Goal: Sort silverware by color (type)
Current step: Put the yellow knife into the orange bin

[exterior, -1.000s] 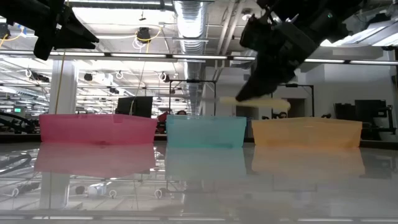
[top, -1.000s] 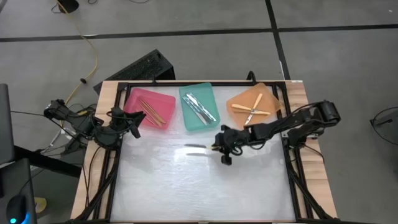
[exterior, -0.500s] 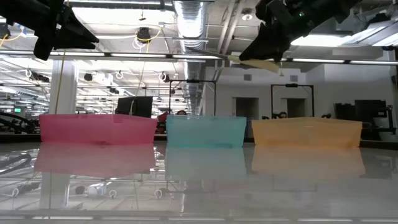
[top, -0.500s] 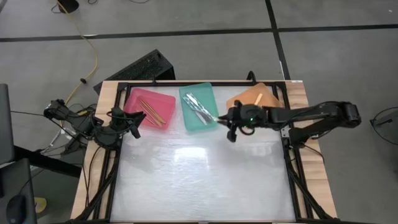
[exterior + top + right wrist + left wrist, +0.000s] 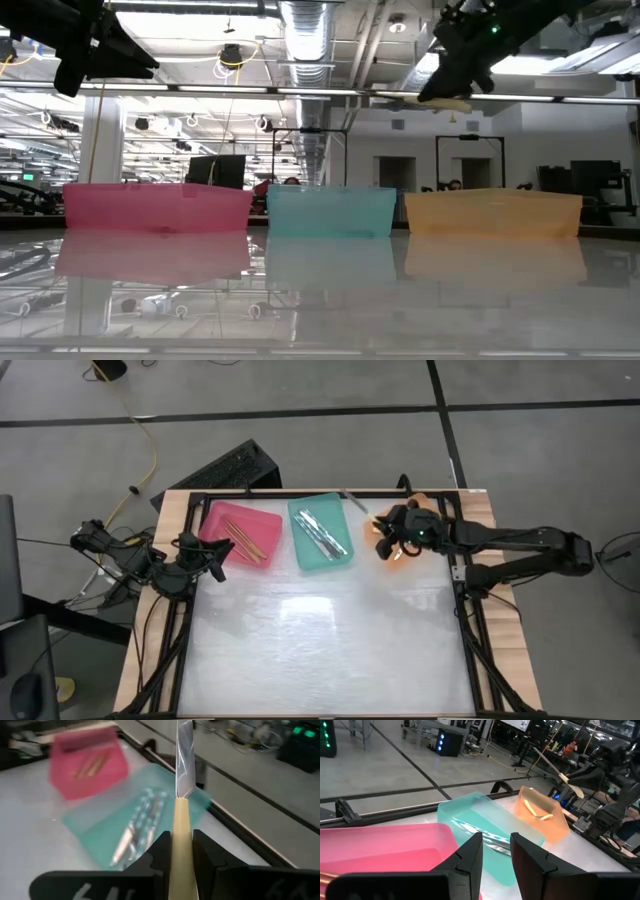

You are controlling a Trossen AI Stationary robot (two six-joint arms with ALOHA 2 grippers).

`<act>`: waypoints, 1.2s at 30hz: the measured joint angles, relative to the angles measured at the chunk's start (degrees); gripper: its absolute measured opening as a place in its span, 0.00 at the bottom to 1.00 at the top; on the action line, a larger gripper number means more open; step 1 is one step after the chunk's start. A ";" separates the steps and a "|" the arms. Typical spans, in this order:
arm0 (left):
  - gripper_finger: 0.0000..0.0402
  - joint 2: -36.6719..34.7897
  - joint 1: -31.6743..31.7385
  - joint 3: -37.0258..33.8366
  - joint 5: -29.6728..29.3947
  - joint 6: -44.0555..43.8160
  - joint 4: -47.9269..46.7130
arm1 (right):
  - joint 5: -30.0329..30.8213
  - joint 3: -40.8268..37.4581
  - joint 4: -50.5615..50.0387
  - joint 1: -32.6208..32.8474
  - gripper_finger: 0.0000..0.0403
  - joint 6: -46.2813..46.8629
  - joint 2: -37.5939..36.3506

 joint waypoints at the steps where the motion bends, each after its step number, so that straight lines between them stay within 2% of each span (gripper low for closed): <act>1: 0.21 0.00 -0.01 0.00 -0.03 0.00 0.04 | 0.68 0.00 -0.83 -0.26 0.17 0.36 -0.10; 12: 0.21 0.00 -0.02 0.00 1.12 0.00 0.11 | 2.55 -1.74 -5.52 -2.12 0.17 6.10 -0.04; 19: 0.21 0.00 0.00 0.00 0.05 0.27 -0.15 | 4.14 -1.77 -13.48 -1.98 0.17 10.04 -0.03; 29: 0.21 0.00 0.00 0.00 -0.36 3.55 -1.04 | 8.90 -1.77 -17.17 -2.01 0.17 13.55 -0.01; 36: 0.21 -0.01 0.00 0.00 -0.46 2.68 -2.01 | 14.69 -1.77 -23.14 -2.01 0.17 25.08 0.38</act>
